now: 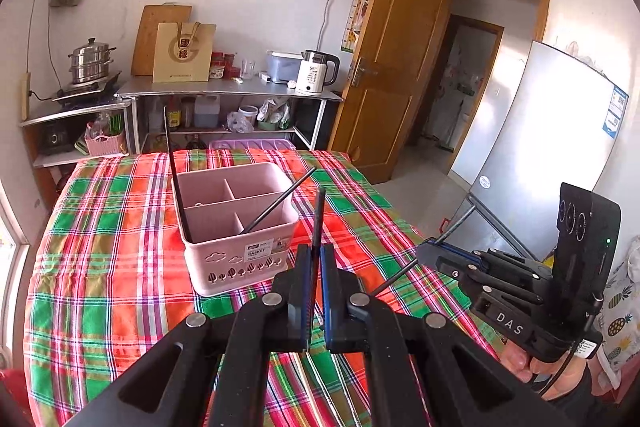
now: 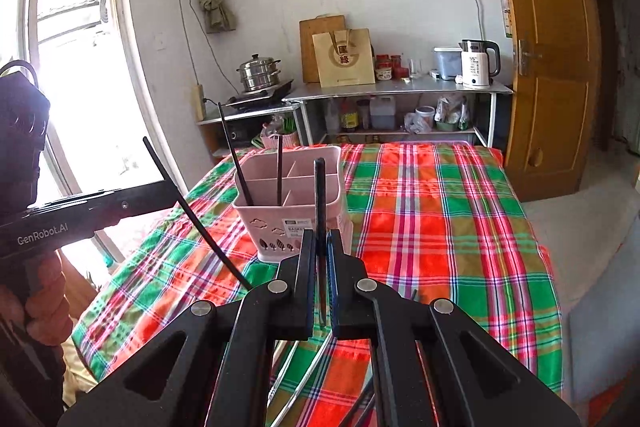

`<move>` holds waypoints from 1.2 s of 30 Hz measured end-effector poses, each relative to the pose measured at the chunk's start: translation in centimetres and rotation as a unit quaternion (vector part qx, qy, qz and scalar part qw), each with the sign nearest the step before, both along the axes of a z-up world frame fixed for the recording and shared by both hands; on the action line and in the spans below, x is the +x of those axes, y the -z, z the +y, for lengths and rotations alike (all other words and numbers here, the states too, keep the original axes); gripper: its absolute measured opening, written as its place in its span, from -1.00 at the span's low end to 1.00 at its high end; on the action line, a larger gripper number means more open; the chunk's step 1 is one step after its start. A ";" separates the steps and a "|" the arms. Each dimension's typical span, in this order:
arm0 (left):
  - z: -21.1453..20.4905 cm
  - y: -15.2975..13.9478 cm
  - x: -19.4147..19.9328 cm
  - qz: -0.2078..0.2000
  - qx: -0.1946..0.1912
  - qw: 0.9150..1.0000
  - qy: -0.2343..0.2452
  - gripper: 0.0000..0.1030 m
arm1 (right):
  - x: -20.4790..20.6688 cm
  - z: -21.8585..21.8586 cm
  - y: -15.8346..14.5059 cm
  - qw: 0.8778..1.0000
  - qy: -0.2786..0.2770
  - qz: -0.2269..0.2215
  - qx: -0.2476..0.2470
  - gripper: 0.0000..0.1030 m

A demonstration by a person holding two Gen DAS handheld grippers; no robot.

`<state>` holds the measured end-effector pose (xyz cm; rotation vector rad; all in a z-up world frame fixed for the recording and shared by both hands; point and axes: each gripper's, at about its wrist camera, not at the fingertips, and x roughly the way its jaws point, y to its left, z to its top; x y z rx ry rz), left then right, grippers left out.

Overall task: Organize utensils
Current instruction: 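Lift the held chopsticks with both tools and carry them over the basket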

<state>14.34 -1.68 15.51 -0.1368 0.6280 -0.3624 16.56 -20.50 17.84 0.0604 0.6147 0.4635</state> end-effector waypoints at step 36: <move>5.9 -7.8 4.6 -0.038 0.019 0.998 -0.055 -0.92 | 4.4 6.3 -6.9 0.995 -0.067 -0.069 0.011 -0.90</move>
